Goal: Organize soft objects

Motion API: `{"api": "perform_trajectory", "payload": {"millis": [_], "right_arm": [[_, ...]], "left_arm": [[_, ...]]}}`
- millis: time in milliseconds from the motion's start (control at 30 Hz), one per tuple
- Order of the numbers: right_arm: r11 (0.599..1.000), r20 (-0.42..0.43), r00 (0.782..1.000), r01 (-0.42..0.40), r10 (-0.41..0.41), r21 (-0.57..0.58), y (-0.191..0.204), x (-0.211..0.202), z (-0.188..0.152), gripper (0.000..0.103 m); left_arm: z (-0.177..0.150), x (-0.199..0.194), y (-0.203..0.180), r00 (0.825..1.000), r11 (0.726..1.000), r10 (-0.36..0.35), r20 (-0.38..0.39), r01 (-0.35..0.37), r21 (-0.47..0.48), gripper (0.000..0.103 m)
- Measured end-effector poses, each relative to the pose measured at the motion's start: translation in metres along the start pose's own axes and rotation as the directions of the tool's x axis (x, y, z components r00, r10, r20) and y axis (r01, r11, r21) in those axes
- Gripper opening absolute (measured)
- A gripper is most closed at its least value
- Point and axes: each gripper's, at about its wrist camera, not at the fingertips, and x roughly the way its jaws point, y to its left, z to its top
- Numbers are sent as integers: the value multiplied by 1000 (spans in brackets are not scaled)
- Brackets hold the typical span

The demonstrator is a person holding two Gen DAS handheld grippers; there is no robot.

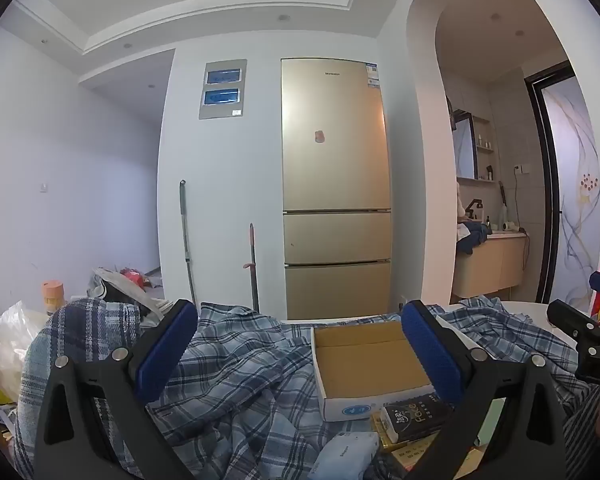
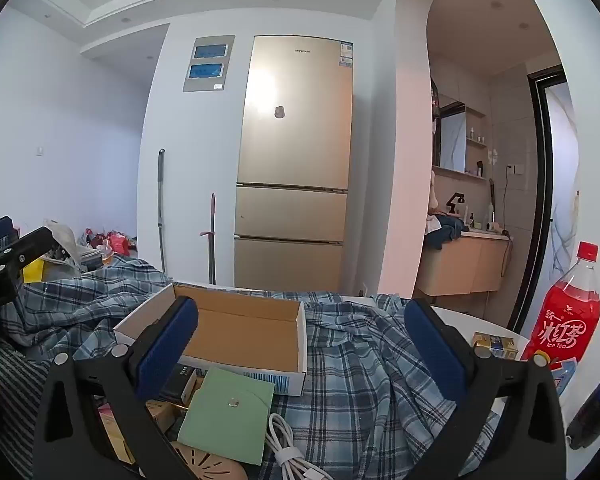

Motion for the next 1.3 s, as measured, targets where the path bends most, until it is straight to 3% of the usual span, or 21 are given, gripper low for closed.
{"api": "perform_trajectory", "payload": {"millis": [1300], "right_arm": [[1000, 1, 1000, -6, 6, 19, -4, -3, 0, 103]], "left_arm": [[-3, 0, 0, 1000, 1000, 7, 19, -7, -8, 103]]}}
